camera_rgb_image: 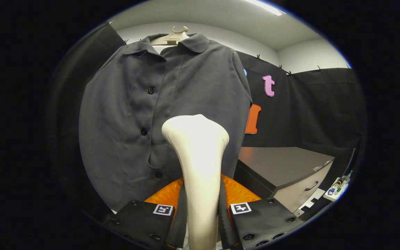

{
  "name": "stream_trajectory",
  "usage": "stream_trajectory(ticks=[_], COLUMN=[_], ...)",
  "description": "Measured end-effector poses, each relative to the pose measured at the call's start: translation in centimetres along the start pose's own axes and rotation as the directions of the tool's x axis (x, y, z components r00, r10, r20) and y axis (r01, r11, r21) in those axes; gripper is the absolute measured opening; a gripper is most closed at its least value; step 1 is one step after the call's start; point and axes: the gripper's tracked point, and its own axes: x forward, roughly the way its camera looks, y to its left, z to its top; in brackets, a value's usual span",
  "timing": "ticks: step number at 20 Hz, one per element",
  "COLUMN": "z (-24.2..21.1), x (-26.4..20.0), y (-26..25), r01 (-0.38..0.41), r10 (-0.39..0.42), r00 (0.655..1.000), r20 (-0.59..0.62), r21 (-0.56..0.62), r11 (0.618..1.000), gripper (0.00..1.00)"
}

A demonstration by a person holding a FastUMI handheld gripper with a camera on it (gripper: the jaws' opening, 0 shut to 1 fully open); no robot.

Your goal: Iron the clothes twice with a garment steamer, once on the left side and once on the right side.

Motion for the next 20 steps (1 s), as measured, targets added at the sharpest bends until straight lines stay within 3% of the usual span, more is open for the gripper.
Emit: stream_trajectory(ticks=[20], z=[-10.2], x=[-1.0], y=[2.6], r01=[-0.035], r10=[0.033], r00=[0.982], r20=[-0.185], r21=[-0.006], r11=[0.999], gripper=[0.46])
